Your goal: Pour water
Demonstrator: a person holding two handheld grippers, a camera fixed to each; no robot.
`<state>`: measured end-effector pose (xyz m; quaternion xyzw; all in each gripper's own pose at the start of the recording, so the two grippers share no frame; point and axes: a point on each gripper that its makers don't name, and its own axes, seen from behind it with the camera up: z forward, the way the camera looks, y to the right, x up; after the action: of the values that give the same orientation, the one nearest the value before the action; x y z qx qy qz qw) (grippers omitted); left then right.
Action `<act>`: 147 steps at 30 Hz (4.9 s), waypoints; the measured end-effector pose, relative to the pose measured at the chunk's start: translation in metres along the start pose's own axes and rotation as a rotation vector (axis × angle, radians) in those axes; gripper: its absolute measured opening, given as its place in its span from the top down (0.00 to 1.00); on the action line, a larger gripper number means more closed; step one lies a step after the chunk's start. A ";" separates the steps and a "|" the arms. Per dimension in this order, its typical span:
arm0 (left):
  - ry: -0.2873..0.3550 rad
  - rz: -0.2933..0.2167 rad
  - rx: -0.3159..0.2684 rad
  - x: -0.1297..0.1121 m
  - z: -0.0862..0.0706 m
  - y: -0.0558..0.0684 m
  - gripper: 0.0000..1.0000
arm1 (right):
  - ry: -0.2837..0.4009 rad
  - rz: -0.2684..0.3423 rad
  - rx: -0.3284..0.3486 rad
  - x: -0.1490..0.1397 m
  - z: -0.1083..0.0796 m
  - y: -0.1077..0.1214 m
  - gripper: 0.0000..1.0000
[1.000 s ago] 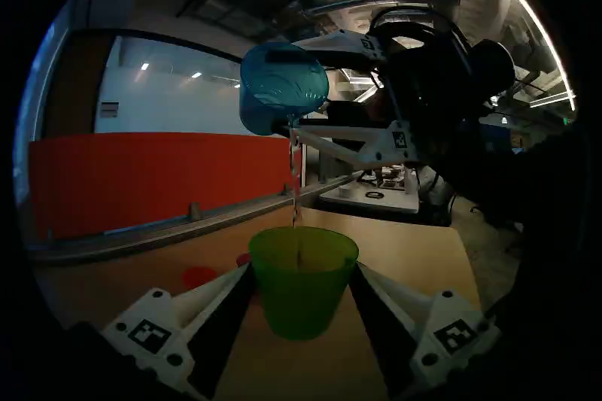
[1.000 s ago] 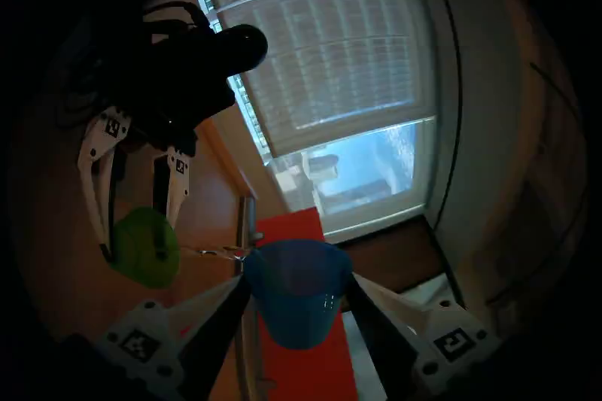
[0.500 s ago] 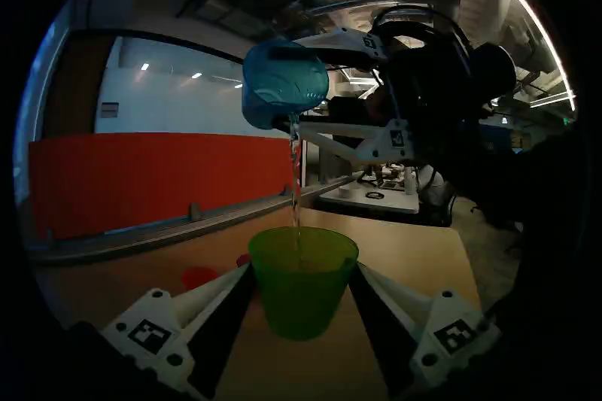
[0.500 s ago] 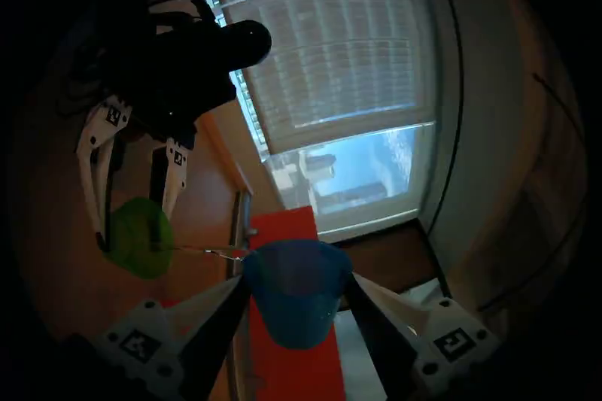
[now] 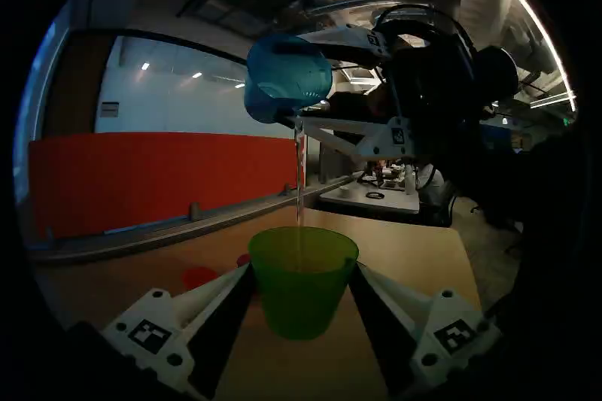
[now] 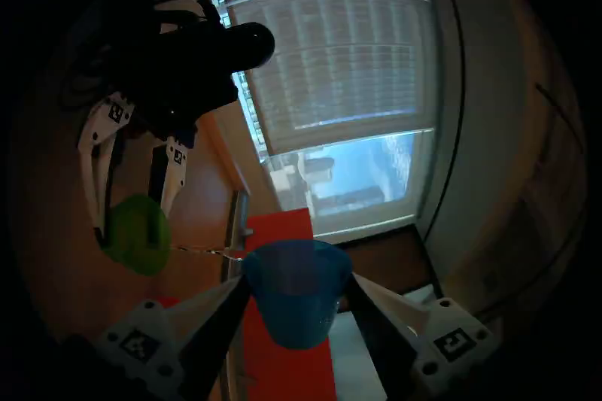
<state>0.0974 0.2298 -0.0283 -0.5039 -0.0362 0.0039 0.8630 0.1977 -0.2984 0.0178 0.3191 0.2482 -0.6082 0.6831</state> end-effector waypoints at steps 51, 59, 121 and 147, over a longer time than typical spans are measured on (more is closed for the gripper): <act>0.009 0.000 0.005 0.007 -0.002 -0.002 0.15 | 0.003 -0.212 -0.037 0.014 0.004 0.021 0.10; 0.011 -0.005 0.009 0.006 -0.003 -0.004 0.15 | -0.001 -0.256 -0.031 0.015 0.005 0.018 0.10; 0.006 0.005 0.043 0.013 -0.009 -0.012 0.16 | 0.108 1.300 0.122 -0.010 0.005 -0.018 0.11; -0.179 0.051 0.055 -0.022 -0.009 -0.027 0.15 | -0.050 1.268 0.182 -0.047 -0.016 -0.086 0.10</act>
<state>0.0753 0.2074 -0.0104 -0.4784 -0.1002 0.0717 0.8694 0.1070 -0.2596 0.0300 0.4464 -0.0577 -0.1119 0.8859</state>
